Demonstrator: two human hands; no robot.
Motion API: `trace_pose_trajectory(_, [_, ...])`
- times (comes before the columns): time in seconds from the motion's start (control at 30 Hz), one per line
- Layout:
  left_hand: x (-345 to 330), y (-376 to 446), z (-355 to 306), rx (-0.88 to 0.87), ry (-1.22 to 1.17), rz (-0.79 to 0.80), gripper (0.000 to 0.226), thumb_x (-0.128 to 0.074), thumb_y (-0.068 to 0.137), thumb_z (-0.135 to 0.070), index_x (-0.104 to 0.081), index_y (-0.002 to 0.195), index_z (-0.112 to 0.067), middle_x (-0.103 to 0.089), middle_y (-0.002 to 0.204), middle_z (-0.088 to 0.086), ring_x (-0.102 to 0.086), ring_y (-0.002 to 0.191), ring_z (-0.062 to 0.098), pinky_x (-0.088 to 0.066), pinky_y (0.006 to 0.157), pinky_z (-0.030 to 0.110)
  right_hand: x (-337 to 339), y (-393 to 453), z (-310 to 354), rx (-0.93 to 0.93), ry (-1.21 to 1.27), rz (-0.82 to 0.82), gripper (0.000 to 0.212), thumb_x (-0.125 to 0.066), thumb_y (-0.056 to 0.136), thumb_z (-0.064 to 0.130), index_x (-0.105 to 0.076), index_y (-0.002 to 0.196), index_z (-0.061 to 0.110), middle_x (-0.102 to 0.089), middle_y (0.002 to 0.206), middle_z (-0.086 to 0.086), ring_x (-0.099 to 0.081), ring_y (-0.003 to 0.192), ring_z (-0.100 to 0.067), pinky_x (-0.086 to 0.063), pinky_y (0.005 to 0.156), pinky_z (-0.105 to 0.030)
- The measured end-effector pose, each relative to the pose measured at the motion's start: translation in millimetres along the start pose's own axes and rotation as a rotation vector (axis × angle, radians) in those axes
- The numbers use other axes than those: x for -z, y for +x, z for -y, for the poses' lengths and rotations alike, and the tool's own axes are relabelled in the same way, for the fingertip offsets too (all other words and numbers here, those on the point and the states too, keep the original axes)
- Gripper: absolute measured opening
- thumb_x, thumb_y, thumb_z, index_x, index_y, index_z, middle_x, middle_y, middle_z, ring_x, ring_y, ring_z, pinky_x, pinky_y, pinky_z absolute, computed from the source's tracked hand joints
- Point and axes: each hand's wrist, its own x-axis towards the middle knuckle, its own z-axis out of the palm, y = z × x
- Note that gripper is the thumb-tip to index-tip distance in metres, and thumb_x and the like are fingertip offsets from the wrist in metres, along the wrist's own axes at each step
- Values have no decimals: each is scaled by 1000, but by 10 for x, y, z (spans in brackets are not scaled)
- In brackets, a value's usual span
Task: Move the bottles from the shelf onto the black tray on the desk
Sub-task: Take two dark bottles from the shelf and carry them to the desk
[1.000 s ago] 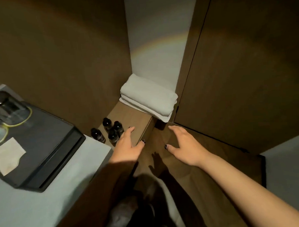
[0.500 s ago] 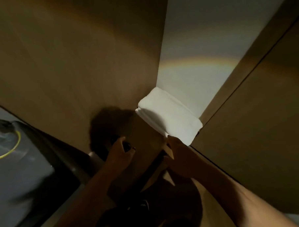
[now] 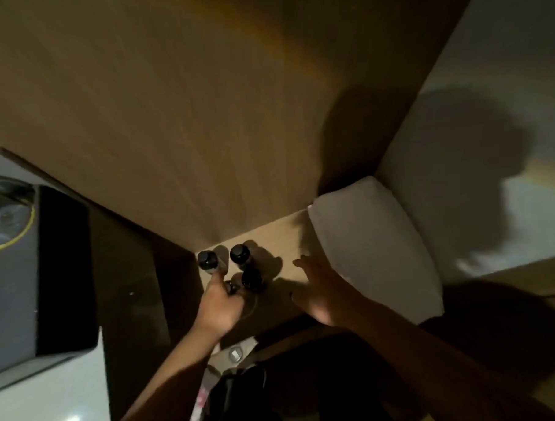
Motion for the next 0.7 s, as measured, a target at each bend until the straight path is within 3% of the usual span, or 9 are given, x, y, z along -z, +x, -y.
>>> trace_pose_trajectory(0.07, [-238,-18,-12,41,10,-50,58,-62,90,-14,-34,141,-15,-54,126,0,-51,107,14,-38,82,23,59,170,-149,45,-18,63,64,-55,92,35,-25,147,22,-30,152,-1,-35,137,-20,-28,112,-35])
trace_pose_trajectory(0.17, [-559,72,81,94,4,-120,61,-64,89,-18,-31,141,-13,-43,144,9,-43,131,26,-38,100,31,49,419,-364,60,-22,136,64,-56,90,33,-30,147,18,-33,150,-5,-37,135,-23,-31,111,-30])
trace_pose_trajectory(0.27, [-750,244,275,163,-34,-192,68,-63,90,-19,-25,146,-16,-32,151,10,-35,138,29,-35,110,38,-78,695,-582,36,31,181,61,-57,92,28,-31,146,15,-37,147,-6,-41,130,-20,-33,98,-20])
trace_pose_trajectory(0.47, [-882,636,780,212,-139,-341,67,-61,91,-13,-24,148,-16,-27,155,9,-32,140,29,-32,113,41,-573,1174,-858,-48,89,237,61,-59,91,30,-33,144,17,-55,124,-7,-63,79,-14,-42,55,-15])
trace_pose_trajectory(0.53, [-908,819,973,201,-142,-368,66,-59,92,-13,-24,148,-17,-26,155,9,-31,141,28,-31,114,44,-797,1347,-940,-96,162,252,57,-59,92,29,-34,142,19,-59,107,-4,-56,57,-8,-38,40,-13])
trace_pose_trajectory(0.63, [-957,1078,1215,143,-104,-421,63,-56,94,-16,-24,149,-18,-26,155,7,-32,141,25,-31,114,43,-1168,1558,-1089,-115,228,270,51,-59,92,26,-38,138,19,-58,82,3,-51,55,-4,-38,39,-12])
trace_pose_trajectory(0.7, [-1000,1256,1343,83,-70,-444,61,-54,96,-17,-25,149,-18,-28,154,6,-36,138,21,-30,113,32,-1398,1691,-1192,-134,262,281,50,-60,91,23,-40,137,21,-55,90,4,-52,63,-4,-42,47,-14])
